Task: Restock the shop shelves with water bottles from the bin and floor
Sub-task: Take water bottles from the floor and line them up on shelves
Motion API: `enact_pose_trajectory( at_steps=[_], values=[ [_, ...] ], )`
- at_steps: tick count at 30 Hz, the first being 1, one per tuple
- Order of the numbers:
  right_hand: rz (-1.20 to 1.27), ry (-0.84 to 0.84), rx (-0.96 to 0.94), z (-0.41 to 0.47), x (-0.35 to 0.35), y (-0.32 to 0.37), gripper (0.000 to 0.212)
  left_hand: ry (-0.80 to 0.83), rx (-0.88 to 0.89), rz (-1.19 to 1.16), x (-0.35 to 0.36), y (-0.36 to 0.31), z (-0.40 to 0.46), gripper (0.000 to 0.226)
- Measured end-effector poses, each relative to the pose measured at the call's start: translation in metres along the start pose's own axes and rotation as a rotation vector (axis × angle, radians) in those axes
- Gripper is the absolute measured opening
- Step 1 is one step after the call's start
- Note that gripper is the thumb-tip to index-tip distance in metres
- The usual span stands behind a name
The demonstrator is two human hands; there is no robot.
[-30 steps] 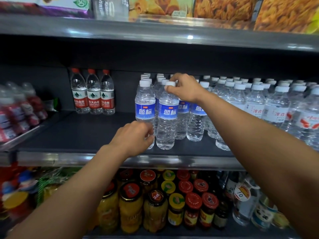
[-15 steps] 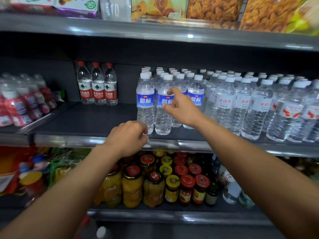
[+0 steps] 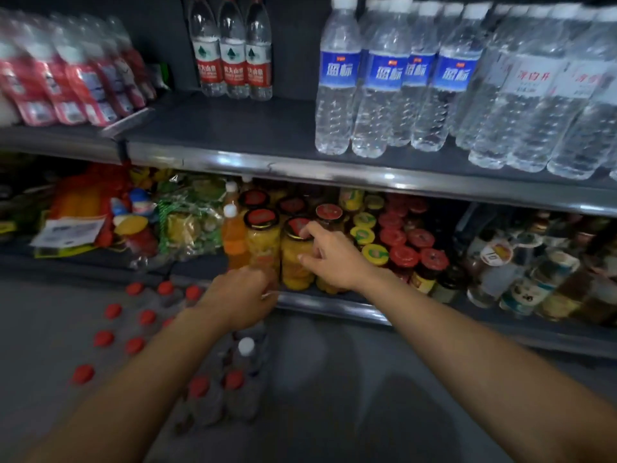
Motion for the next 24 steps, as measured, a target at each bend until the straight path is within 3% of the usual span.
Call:
enact_pose_trajectory(
  at_steps=[13, 18, 24],
  values=[
    [-0.109, 0.450, -0.040, -0.009, 0.195, -0.025, 0.044, 0.237, -0.090, 0.048, 0.095, 0.075, -0.031, 0.032],
    [-0.182, 0.599, -0.062, -0.011, 0.232, -0.028, 0.050, 0.277, -0.099, 0.051, 0.119, 0.086, -0.037, 0.029],
    [-0.231, 0.635, -0.077, -0.005, 0.250, -0.033, 0.044, 0.297, -0.082, 0.003, 0.132, 0.092, -0.035, 0.027]
  ],
)
Point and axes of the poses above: each hand's wrist, its own z-axis towards the middle knuckle, its own x-axis out of the palm, y = z × x, the point moved 3 cm from there along z, towards the middle knuckle, and after that the axes turned 4 degrees about z, right-handed, at the moved point
